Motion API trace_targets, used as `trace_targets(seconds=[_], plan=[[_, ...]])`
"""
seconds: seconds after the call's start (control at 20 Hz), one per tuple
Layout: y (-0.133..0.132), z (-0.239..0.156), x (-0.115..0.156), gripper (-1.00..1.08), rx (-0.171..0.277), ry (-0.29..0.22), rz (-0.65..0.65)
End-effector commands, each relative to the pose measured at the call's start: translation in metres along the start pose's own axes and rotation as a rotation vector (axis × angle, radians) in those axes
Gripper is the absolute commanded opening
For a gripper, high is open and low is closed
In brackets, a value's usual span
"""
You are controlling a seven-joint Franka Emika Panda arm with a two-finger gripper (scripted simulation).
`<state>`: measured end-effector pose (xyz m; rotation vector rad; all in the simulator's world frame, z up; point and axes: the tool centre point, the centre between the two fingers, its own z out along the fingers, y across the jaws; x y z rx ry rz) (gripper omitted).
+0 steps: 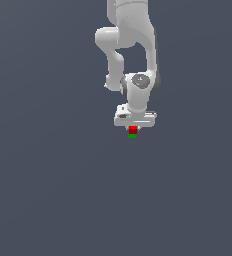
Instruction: Stack the red cube on top of the green cube.
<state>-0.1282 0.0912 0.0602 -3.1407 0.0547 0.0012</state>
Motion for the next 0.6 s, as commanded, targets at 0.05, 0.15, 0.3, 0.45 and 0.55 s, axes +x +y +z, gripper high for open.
trace_targets(seconds=[0.05,0.15,0.3,0.45,0.55], plan=[[0.0000,-0.0002,0.0011,-1.00,0.000,0.001,0.001],[0.0000,-0.0002,0.0011,1.00,0.000,0.001,0.001],[0.0000,-0.0002,0.0011,1.00,0.000,0.001,0.001],[0.0000,-0.0002,0.0011,1.00,0.000,0.001,0.001],[0.0000,-0.0002,0.0011,1.00,0.000,0.001,0.001]])
